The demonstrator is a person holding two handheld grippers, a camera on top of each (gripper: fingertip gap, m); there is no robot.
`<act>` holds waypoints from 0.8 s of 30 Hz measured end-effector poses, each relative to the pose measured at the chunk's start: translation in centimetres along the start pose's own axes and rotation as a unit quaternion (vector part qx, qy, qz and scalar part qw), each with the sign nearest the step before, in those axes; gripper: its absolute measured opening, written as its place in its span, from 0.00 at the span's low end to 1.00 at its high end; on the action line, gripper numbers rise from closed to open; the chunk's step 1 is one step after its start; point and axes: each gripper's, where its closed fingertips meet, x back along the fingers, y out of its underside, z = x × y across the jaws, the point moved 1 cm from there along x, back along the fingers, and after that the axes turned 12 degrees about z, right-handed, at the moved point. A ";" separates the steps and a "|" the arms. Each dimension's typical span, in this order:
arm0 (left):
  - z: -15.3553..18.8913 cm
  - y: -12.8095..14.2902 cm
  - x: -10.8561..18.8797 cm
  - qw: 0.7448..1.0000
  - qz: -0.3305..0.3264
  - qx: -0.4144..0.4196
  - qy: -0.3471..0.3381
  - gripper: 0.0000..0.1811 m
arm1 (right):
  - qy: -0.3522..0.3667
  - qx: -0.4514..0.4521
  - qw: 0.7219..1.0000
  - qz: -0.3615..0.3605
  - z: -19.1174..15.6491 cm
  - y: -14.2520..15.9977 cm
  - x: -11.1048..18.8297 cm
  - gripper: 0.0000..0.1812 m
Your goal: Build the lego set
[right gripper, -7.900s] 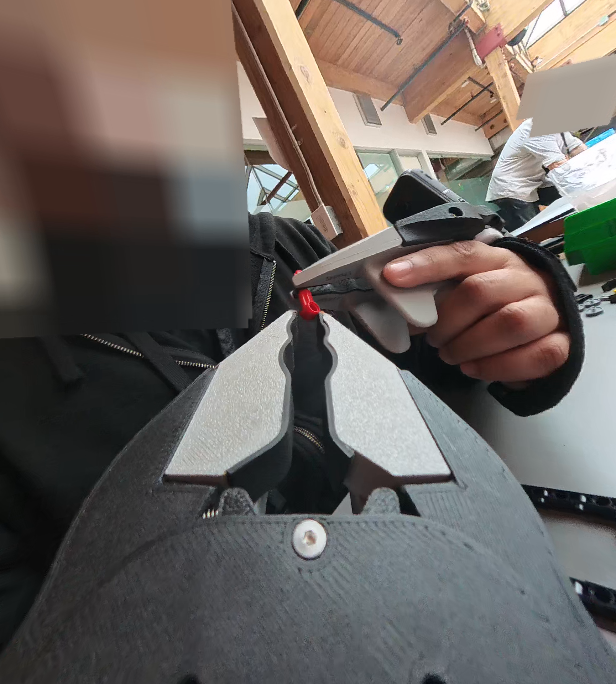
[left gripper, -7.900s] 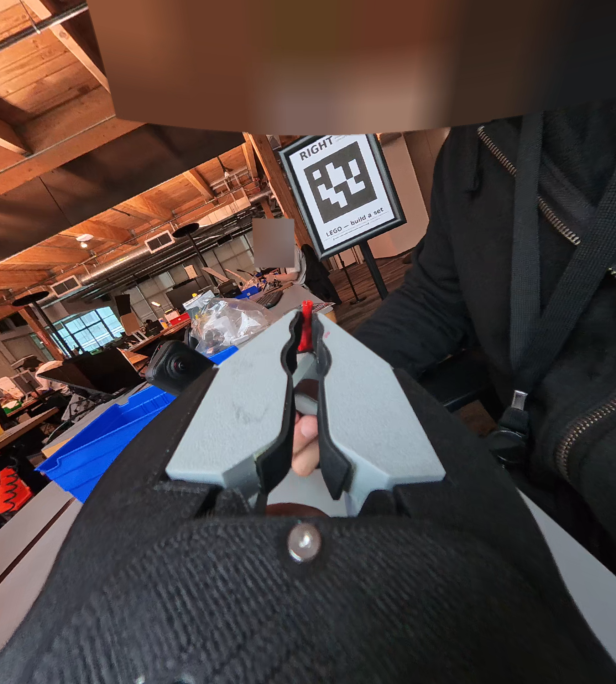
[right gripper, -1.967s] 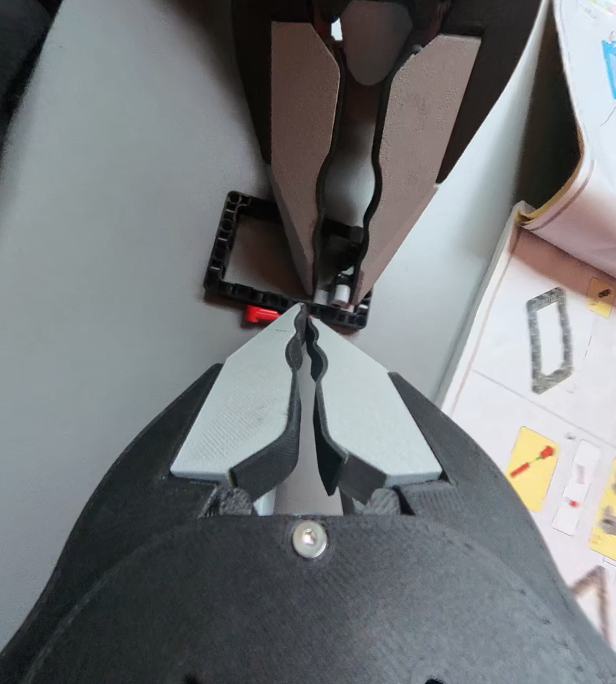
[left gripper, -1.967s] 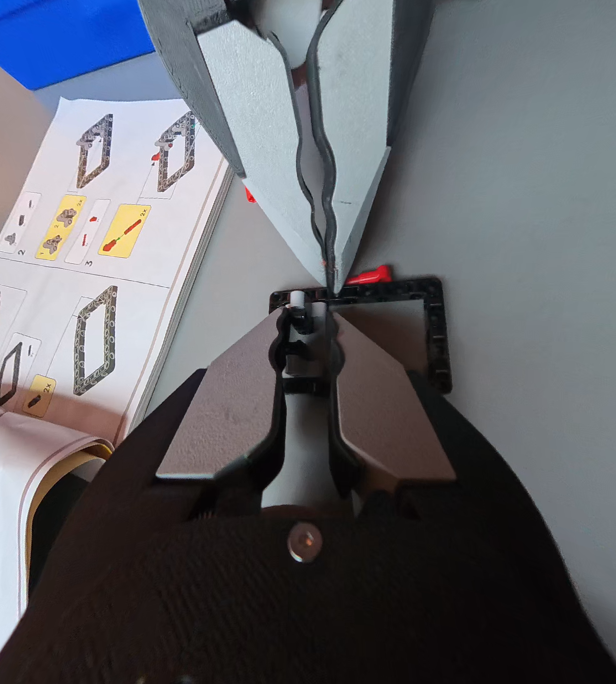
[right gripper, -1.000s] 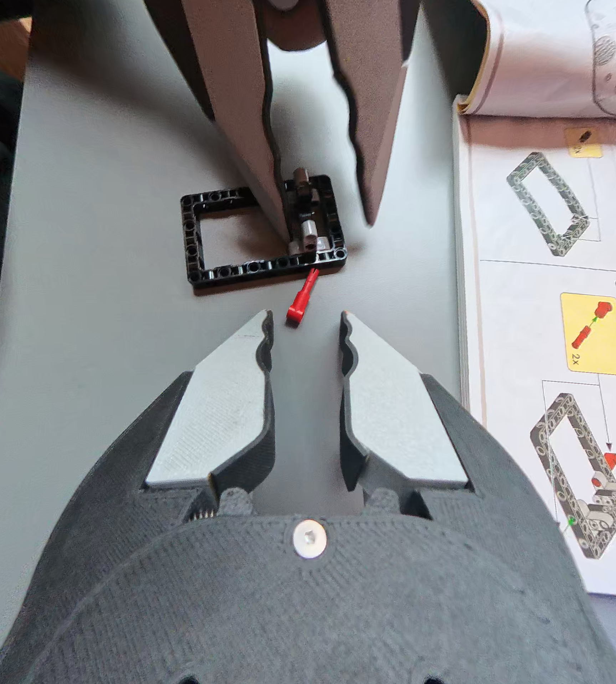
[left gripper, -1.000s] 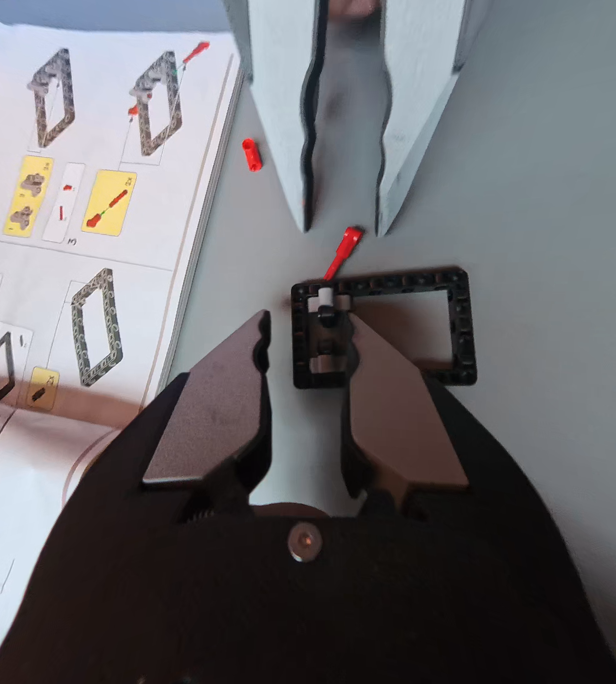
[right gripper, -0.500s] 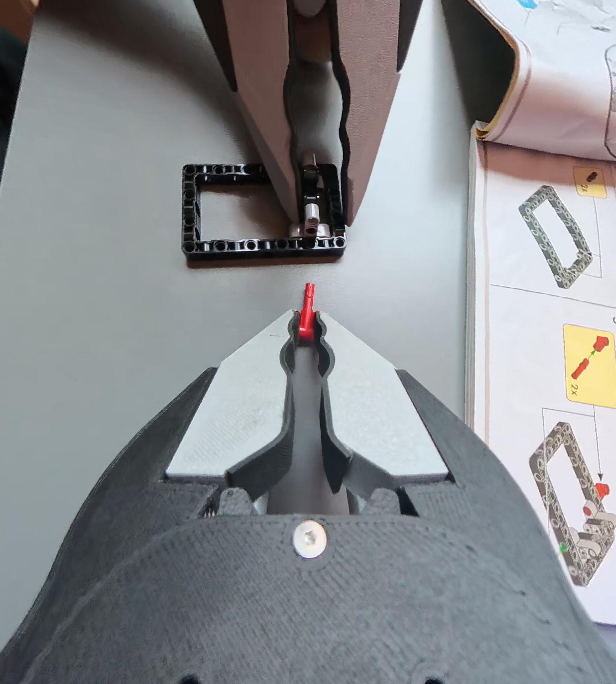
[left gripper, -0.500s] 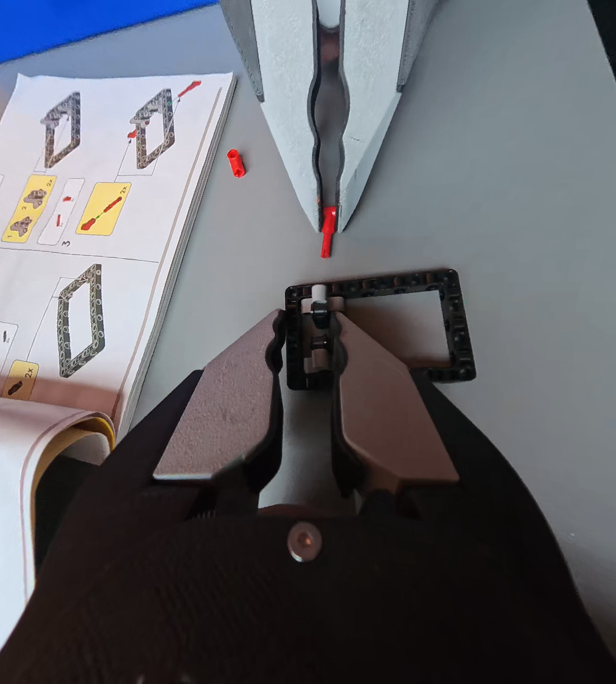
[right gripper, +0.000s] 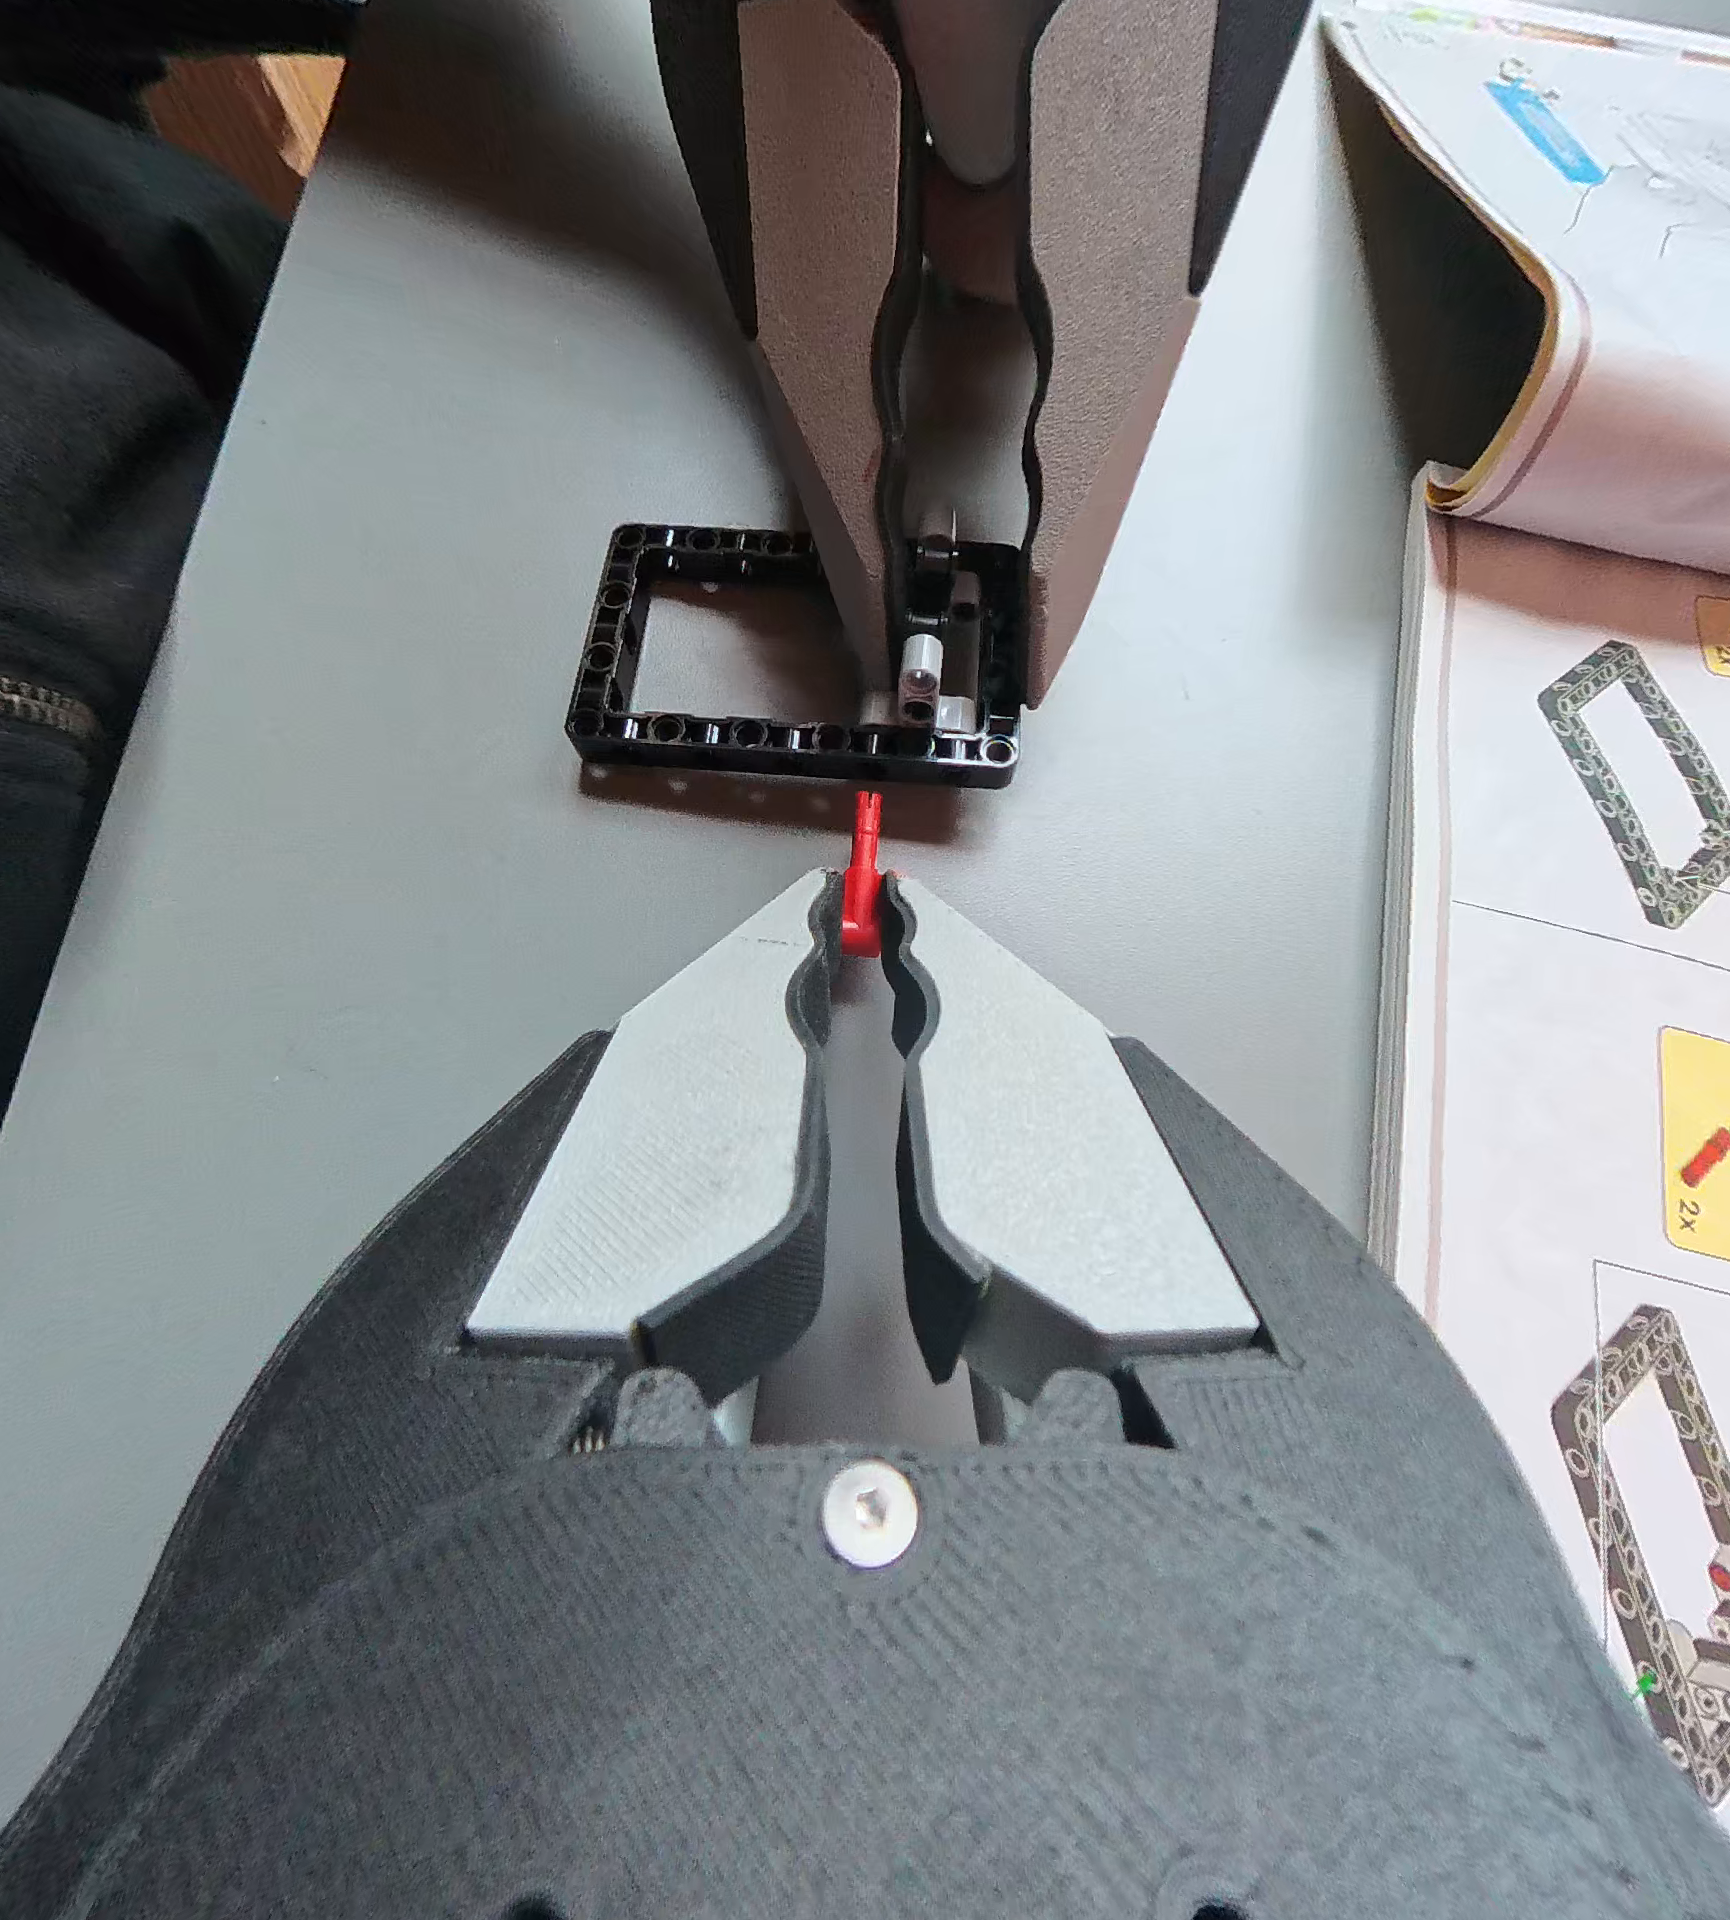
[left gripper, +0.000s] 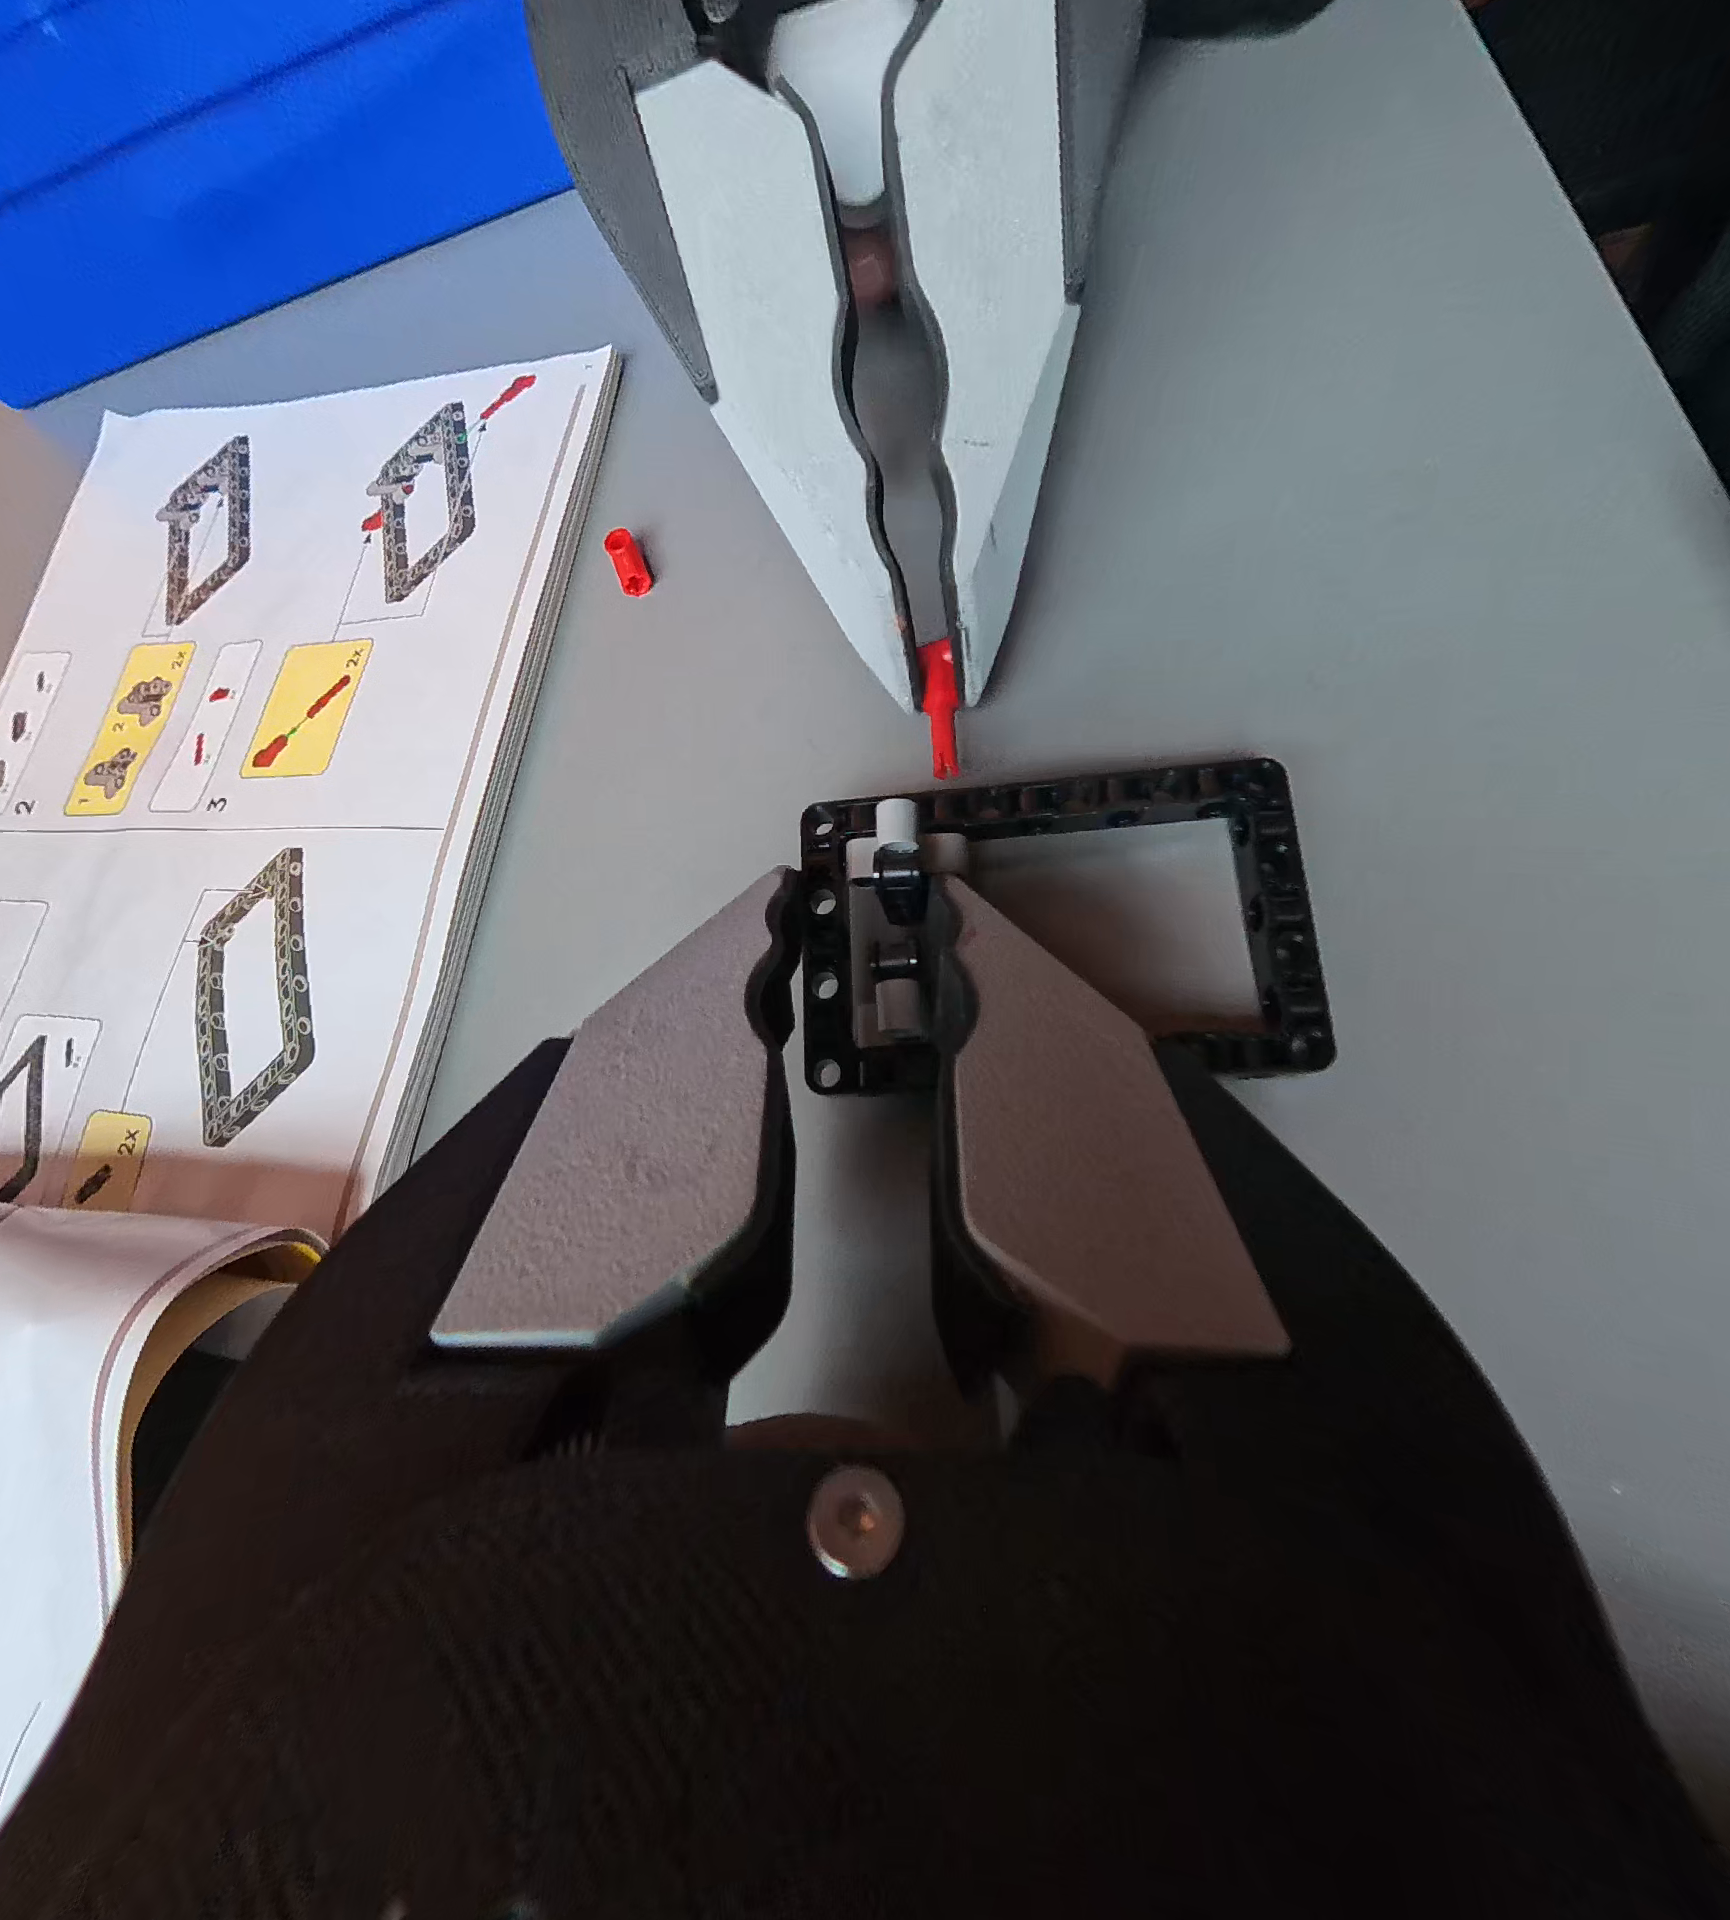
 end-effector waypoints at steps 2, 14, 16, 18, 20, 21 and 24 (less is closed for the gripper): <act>0.1 0.1 -0.1 1.000 -0.004 -0.002 0.001 0.12 | 0.003 0.005 1.000 -0.008 0.0 0.2 -0.2 0.02; 0.4 0.6 -0.6 0.998 -0.032 0.059 0.015 0.17 | 0.010 0.018 1.000 -0.023 0.0 0.5 -0.5 0.02; 0.5 0.6 -0.5 0.997 -0.032 0.073 0.022 0.21 | 0.010 0.020 0.999 -0.024 0.0 0.5 -0.5 0.02; 0.4 0.6 -0.4 0.996 -0.030 0.080 0.023 0.22 | 0.009 0.017 1.000 -0.024 0.0 0.5 -0.5 0.02; 0.0 0.3 -0.1 0.997 -0.022 0.077 0.012 0.23 | 0.013 0.013 1.000 -0.024 0.2 0.5 -0.4 0.02; -0.3 -0.1 0.2 0.997 -0.016 0.077 0.004 0.23 | 0.019 0.016 0.999 -0.022 0.4 0.5 -0.1 0.02; -0.8 -1.9 0.7 0.996 0.011 0.088 -0.010 0.20 | 0.010 0.008 1.000 0.013 0.5 -0.2 0.6 0.02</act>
